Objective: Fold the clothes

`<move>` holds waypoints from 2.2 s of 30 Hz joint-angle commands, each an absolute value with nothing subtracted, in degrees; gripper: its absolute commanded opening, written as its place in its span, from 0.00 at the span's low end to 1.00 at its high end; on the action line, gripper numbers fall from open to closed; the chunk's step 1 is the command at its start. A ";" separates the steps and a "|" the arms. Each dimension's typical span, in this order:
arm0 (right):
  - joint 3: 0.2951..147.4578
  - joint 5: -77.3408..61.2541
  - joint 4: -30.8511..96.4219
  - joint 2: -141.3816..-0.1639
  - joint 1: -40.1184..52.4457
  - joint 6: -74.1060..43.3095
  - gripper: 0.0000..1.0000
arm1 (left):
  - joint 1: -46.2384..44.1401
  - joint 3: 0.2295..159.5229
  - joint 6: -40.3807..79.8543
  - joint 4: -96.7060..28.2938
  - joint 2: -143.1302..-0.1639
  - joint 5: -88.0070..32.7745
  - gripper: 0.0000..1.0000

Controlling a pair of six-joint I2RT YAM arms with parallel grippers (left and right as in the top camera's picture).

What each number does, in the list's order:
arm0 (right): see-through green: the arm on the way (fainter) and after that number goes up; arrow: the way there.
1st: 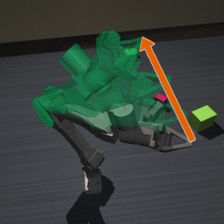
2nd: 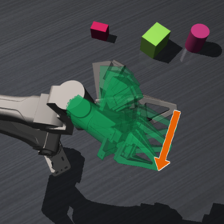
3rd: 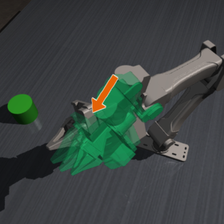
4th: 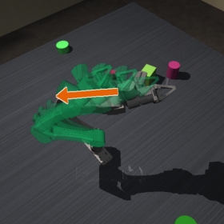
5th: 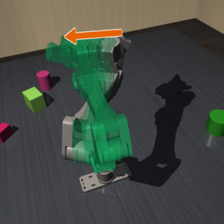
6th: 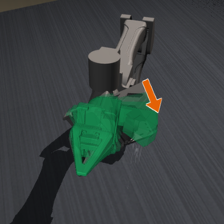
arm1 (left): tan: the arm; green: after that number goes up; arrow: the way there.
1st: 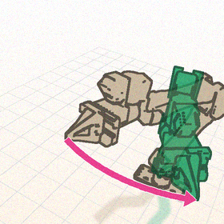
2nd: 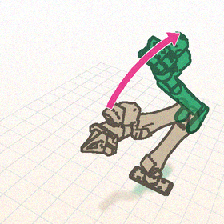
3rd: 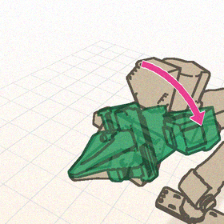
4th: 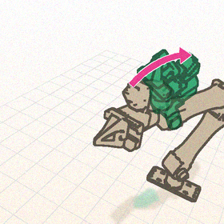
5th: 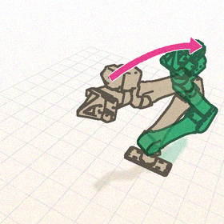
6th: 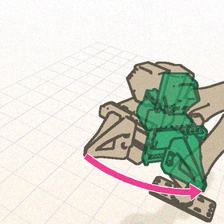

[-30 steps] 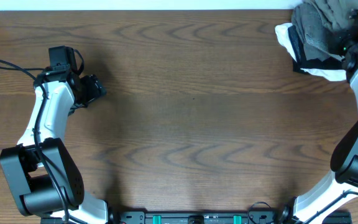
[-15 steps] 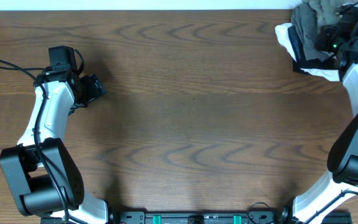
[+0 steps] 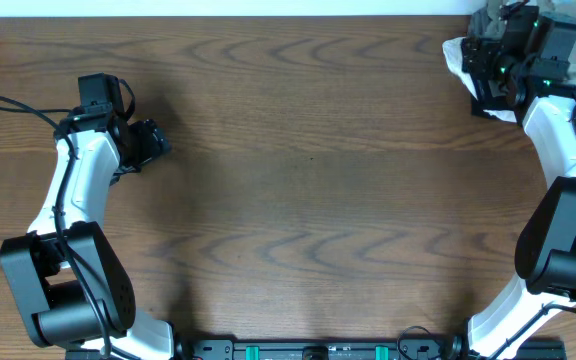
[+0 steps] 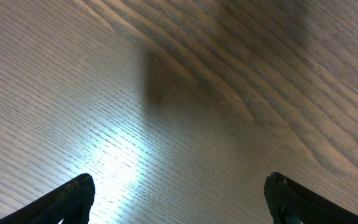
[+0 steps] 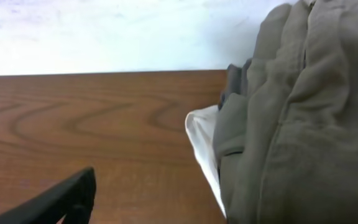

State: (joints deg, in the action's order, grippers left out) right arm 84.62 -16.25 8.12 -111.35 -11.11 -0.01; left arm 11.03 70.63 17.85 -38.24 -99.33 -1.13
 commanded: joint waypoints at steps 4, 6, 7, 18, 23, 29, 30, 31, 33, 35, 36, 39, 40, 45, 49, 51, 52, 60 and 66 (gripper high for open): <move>84.60 -31.94 9.96 -108.27 -12.23 -0.30 0.79 | 10.81 70.72 18.09 -38.06 -98.98 -0.89 0.88; 84.60 -38.28 10.63 -107.33 -11.77 0.14 0.76 | 10.81 70.72 18.09 -38.06 -98.98 -0.89 0.88; 84.60 -39.97 10.98 -106.74 -11.40 0.62 0.75 | 10.81 70.72 18.09 -38.04 -99.00 -0.89 0.89; 84.60 -24.86 7.94 -99.37 -9.10 7.60 0.86 | 10.79 70.72 18.11 -38.09 -99.00 -0.89 0.89; 84.60 -13.04 -0.40 -101.78 -9.37 7.62 0.99 | 10.81 70.72 18.11 -38.06 -99.00 -0.89 0.89; 84.60 -0.93 -19.31 -112.40 -9.47 7.53 0.99 | 10.79 70.72 18.11 -38.09 -99.00 -0.89 0.89; 84.60 0.78 -22.04 -114.54 -9.58 7.27 0.99 | 10.79 70.72 18.11 -38.11 -99.00 -0.91 0.88; 84.60 2.57 -24.03 -116.29 -9.82 6.46 0.99 | 10.79 70.72 18.11 -38.13 -99.00 -0.91 0.89; 84.60 7.03 -28.27 -120.01 -10.87 1.13 0.99 | 10.79 70.72 18.09 -38.30 -99.00 -0.91 0.89; 84.60 7.03 -30.72 -122.02 -12.10 -2.26 0.99 | 10.81 70.72 18.04 -38.35 -99.00 -0.89 0.89; 84.60 6.76 -31.18 -122.74 -12.86 -3.88 0.99 | 10.79 70.72 17.82 -38.35 -99.00 -0.89 0.89; 84.60 6.46 -29.19 -123.76 -15.07 -7.77 0.99 | 10.81 70.72 17.85 -38.24 -99.00 -0.89 0.89; 84.60 6.20 -28.12 -124.09 -15.73 -8.45 0.98 | 10.79 70.72 17.87 -38.17 -99.00 -0.89 0.89; 84.60 -0.80 -25.85 -129.99 -19.05 -9.39 0.99 | 10.81 70.72 17.85 -38.13 -99.00 -0.89 0.89; 84.60 -3.27 -24.12 -134.41 -20.12 -9.15 0.99 | 10.81 70.72 17.65 -38.20 -99.00 -0.86 0.89; 84.60 -4.25 -23.46 -135.06 -20.23 -8.97 0.99 | 10.81 70.72 17.65 -38.26 -99.00 -0.86 0.89; 84.60 -5.21 -23.33 -135.06 -20.23 -7.84 0.99 | 10.81 70.72 17.65 -38.24 -99.00 -0.86 0.89; 84.64 -10.92 -25.12 -127.11 -20.23 -5.72 0.99 | 10.79 70.72 17.69 -38.57 -99.00 -0.89 0.89; 84.68 -10.37 -28.32 -118.89 -20.49 -5.04 0.99 | 10.81 70.72 17.67 -38.57 -99.00 -0.89 0.89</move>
